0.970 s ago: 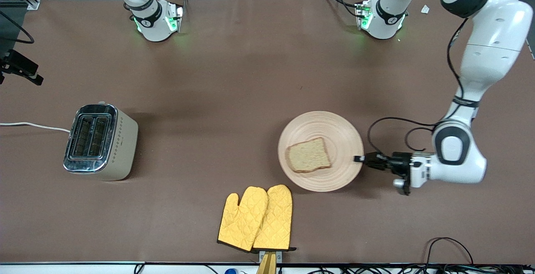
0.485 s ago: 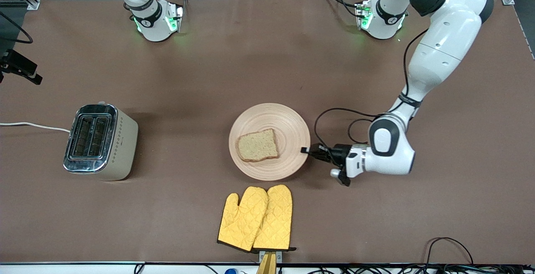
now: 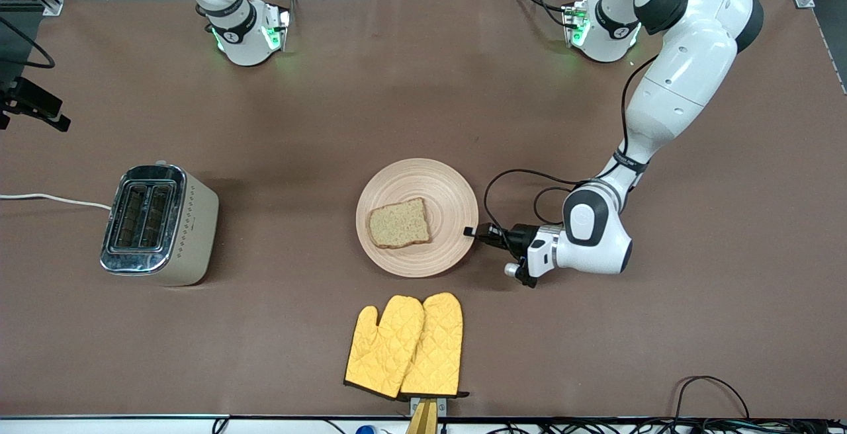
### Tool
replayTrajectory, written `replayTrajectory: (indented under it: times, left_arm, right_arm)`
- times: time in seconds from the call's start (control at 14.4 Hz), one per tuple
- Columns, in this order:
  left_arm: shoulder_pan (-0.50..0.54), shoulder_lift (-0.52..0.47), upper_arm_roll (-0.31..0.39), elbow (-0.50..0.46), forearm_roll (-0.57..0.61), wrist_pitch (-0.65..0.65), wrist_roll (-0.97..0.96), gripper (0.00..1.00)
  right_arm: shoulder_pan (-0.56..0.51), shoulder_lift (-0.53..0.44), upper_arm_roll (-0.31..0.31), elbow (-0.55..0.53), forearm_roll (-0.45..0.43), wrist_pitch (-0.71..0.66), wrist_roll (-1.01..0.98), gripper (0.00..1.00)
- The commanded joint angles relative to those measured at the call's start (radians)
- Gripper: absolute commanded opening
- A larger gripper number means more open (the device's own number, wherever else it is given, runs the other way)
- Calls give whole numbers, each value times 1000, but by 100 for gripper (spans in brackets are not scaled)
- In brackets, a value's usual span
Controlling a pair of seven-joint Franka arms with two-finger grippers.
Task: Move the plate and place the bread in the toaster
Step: 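Push the wooden plate with the left gripper toward the toaster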
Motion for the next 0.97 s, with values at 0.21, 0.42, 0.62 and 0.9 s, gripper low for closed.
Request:
replayTrajectory:
  times: [0.21,0.42,0.62,0.9]
  left_arm:
    - [26,-65,15,50,87,-27,-239,100]
    - [103,-129,15,76,242,-27,-344,100]
    - [135,-214,18,81,529,-29,-437,100]
    - [152,-355,18,75,694,-90,-558,100]
  right_arm:
    - [-2,-6,20,-11,16,-5,15,100]
    - [38,-6,20,-21,16,3,19,100]
    - [96,10,20,-37,16,31,79,100]
    - [204,62,20,-44,17,80,221,100]
